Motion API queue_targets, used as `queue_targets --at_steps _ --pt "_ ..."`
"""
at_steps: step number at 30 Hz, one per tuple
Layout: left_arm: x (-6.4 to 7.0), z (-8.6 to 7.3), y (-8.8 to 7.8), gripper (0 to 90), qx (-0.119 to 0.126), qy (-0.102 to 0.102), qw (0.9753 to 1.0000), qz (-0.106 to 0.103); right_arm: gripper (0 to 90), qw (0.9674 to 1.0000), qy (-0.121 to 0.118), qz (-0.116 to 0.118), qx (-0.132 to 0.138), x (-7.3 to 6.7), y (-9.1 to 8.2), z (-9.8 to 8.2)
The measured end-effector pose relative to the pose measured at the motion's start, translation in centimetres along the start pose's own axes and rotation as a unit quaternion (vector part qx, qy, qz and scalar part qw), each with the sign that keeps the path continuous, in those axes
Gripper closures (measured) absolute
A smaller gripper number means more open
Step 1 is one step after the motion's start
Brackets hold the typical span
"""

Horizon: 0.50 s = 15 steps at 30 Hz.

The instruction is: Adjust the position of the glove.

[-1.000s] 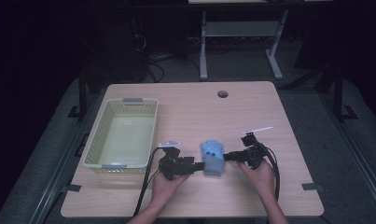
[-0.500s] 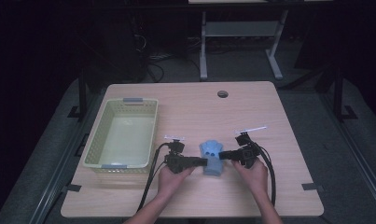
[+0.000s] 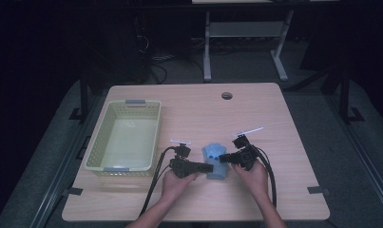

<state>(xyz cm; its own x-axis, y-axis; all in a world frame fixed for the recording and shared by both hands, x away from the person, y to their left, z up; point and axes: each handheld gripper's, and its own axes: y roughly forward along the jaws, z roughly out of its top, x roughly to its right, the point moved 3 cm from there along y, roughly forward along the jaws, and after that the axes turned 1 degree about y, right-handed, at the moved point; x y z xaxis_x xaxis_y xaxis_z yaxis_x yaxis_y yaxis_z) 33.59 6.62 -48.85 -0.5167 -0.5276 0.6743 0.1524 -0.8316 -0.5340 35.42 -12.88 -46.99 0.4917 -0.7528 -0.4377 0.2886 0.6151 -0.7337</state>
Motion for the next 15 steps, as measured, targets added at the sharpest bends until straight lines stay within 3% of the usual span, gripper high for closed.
queue_targets --at_steps 3,7,10,13,15 --pt "0.1 0.1 -0.2 63.2 0.006 -0.001 1.0000 0.003 84.7 1.0000 -0.004 0.002 0.001 -0.4 0.2 0.1" --pt "-0.2 0.1 -0.3 60.3 0.004 0.000 0.9999 0.012 84.2 0.9995 -0.005 0.007 -0.029 -0.7 1.0 0.0" --pt "-0.2 0.2 -0.1 57.2 0.010 -0.010 0.9998 0.013 81.2 0.9999 -0.007 0.012 -0.001 -0.7 0.2 0.3" --pt "-0.3 0.3 -0.2 56.2 0.011 -0.011 0.9997 0.018 79.3 0.9994 0.014 0.005 0.031 0.1 -1.3 0.4" --pt "-0.4 0.4 -0.2 56.1 0.011 -0.010 0.9997 0.020 79.2 0.9991 0.030 0.000 0.031 0.9 -1.7 0.2"
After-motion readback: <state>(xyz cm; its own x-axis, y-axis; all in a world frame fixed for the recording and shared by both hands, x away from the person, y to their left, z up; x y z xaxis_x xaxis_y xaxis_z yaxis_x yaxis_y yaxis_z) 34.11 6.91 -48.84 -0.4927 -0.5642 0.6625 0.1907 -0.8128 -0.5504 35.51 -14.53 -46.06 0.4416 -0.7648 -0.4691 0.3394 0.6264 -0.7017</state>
